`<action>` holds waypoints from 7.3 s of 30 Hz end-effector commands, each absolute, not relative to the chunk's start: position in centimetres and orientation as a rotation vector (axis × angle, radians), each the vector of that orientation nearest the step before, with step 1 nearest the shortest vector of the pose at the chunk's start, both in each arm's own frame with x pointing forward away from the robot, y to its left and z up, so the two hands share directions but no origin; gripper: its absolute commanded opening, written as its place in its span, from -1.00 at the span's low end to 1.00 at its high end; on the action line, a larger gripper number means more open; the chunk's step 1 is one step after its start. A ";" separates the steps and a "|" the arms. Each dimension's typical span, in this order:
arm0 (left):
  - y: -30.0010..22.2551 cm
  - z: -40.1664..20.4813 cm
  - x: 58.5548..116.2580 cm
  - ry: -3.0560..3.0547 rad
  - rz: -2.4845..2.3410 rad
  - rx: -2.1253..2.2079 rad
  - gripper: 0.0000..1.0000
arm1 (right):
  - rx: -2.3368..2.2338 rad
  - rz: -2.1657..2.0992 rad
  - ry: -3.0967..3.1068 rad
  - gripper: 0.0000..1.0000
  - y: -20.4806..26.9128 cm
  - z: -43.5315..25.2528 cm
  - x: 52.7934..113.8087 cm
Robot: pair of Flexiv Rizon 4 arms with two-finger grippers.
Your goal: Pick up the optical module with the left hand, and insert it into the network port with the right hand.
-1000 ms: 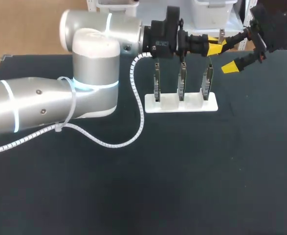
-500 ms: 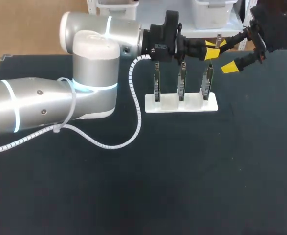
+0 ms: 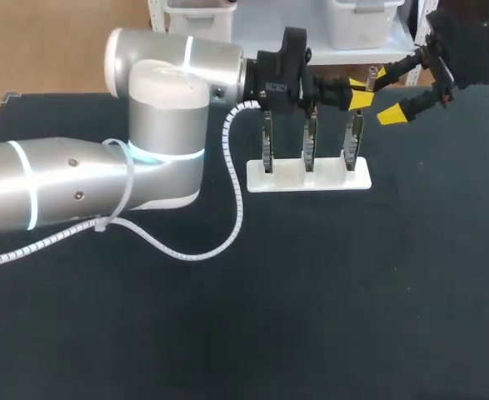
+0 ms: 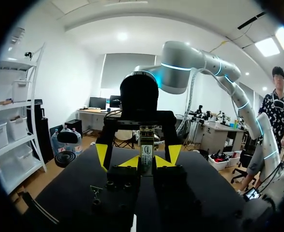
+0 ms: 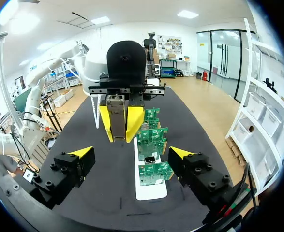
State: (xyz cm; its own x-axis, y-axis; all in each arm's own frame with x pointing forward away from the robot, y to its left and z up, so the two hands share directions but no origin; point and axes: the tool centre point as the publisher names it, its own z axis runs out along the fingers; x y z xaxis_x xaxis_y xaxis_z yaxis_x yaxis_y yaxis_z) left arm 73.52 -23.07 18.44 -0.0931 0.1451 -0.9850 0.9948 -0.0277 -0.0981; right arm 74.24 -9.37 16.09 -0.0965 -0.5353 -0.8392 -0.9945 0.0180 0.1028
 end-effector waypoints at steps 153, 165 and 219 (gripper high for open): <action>-23.0 15.8 75.6 1.565 -1.132 1.405 -1.00 | -1.570 0.920 1.718 1.00 -10.9 16.5 74.3; -23.0 15.8 75.6 1.565 -1.132 1.405 -1.00 | -1.587 0.868 1.699 1.00 -12.4 17.9 75.2; -23.0 15.8 75.6 1.565 -1.132 1.405 -1.00 | -1.637 0.946 1.669 1.00 -8.5 18.9 76.0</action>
State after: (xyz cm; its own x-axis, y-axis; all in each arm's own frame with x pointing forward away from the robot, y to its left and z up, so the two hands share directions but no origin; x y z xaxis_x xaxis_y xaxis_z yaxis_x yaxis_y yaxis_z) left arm 75.60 -23.03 15.75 -0.1301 0.3394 -0.9316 0.9910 0.0139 -0.1333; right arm 75.82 -8.46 18.96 -0.0483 -0.5613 -0.8262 -0.9975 -0.0161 0.0692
